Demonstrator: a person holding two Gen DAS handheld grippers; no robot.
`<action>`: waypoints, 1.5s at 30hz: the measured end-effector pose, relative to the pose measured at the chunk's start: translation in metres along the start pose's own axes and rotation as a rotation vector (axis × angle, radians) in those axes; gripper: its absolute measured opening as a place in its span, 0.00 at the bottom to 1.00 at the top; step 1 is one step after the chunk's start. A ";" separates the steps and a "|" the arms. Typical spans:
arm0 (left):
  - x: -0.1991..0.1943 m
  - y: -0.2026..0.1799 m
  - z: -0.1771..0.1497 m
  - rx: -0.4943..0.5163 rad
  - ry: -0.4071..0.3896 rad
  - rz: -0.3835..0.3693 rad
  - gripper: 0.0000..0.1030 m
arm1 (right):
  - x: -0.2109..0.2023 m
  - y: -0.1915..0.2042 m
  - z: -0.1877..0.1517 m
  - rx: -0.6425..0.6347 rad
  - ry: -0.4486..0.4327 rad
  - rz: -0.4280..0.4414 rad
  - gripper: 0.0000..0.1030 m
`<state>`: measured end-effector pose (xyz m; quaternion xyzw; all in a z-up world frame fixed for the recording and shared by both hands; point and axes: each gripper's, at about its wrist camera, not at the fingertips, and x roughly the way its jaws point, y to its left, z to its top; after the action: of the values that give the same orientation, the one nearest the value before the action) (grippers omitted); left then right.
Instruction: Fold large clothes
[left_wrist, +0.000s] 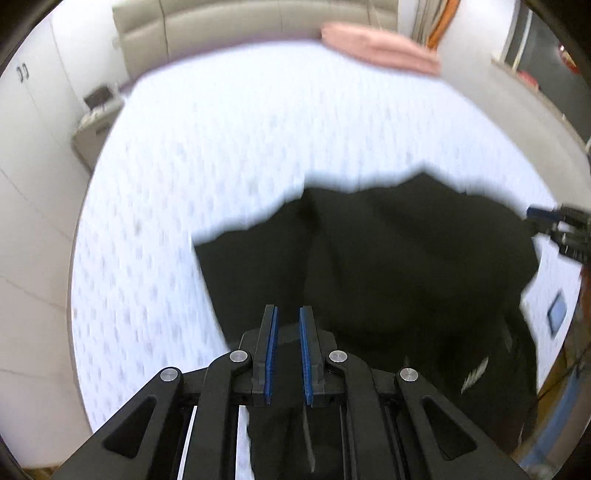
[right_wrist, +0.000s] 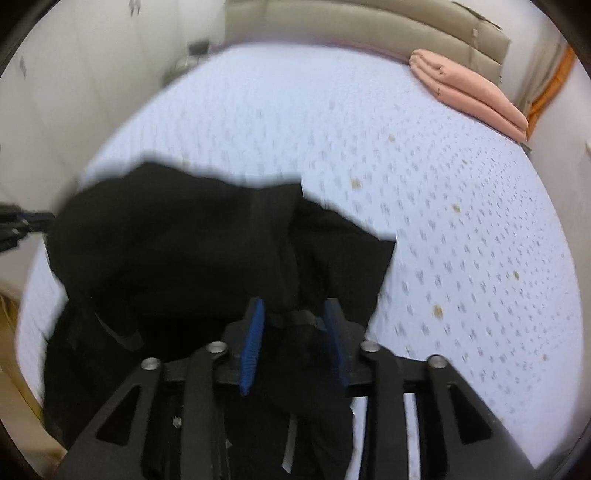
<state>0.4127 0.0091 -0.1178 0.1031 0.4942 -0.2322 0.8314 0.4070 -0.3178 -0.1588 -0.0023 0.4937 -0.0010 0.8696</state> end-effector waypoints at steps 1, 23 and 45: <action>-0.002 -0.003 0.015 -0.012 -0.029 -0.022 0.12 | 0.002 0.004 0.026 0.023 -0.029 0.028 0.46; 0.133 -0.078 -0.088 -0.052 0.237 -0.172 0.17 | 0.116 0.088 -0.078 0.173 0.349 0.170 0.47; 0.096 -0.109 -0.101 -0.113 0.236 -0.324 0.18 | 0.120 0.027 -0.061 0.263 0.271 0.033 0.49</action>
<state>0.3199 -0.0728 -0.2445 0.0021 0.6105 -0.3210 0.7240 0.4163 -0.2919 -0.2934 0.1196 0.6019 -0.0513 0.7879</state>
